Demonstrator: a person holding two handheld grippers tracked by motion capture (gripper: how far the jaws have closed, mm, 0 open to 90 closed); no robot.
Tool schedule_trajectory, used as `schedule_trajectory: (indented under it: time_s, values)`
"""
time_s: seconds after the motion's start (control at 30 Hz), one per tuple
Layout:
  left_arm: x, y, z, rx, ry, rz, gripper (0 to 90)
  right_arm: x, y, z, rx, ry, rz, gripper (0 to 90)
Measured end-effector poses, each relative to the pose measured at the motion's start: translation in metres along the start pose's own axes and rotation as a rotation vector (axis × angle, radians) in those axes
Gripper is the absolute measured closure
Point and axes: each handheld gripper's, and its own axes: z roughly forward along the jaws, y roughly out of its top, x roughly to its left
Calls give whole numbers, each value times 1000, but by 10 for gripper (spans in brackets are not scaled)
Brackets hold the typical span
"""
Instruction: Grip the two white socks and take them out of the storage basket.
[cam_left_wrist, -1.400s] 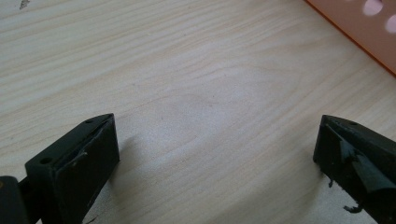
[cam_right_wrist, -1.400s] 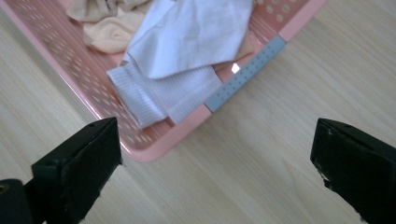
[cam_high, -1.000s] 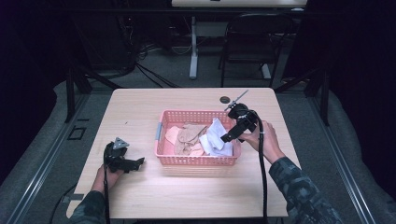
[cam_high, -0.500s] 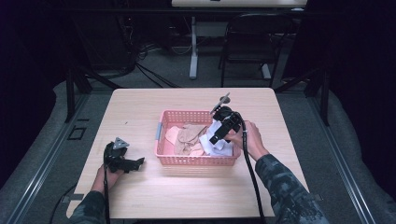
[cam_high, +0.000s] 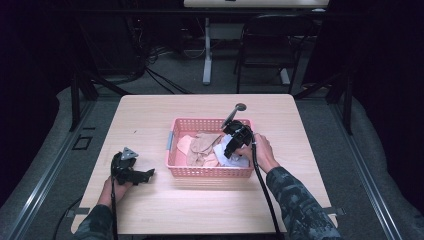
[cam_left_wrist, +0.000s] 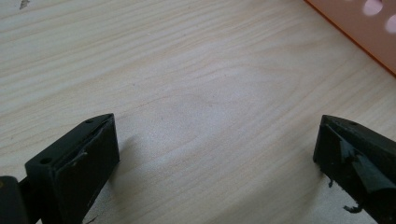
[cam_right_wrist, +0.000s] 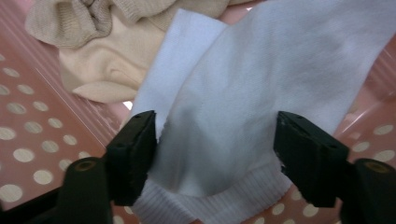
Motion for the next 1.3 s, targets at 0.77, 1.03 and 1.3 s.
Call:
schedule_trajectory:
  time_s: [0.77,1.03,1.3]
  values:
    - [0,0,0,0,0,0,1,-2,-3,-22,-26,27,5,817]
    - [0,0,0,0,0,0,1,3,-3,-47,-53,27,-11,821]
    - [0,0,0,0,0,0,1,9,-1,-72,-83,30,-25,822]
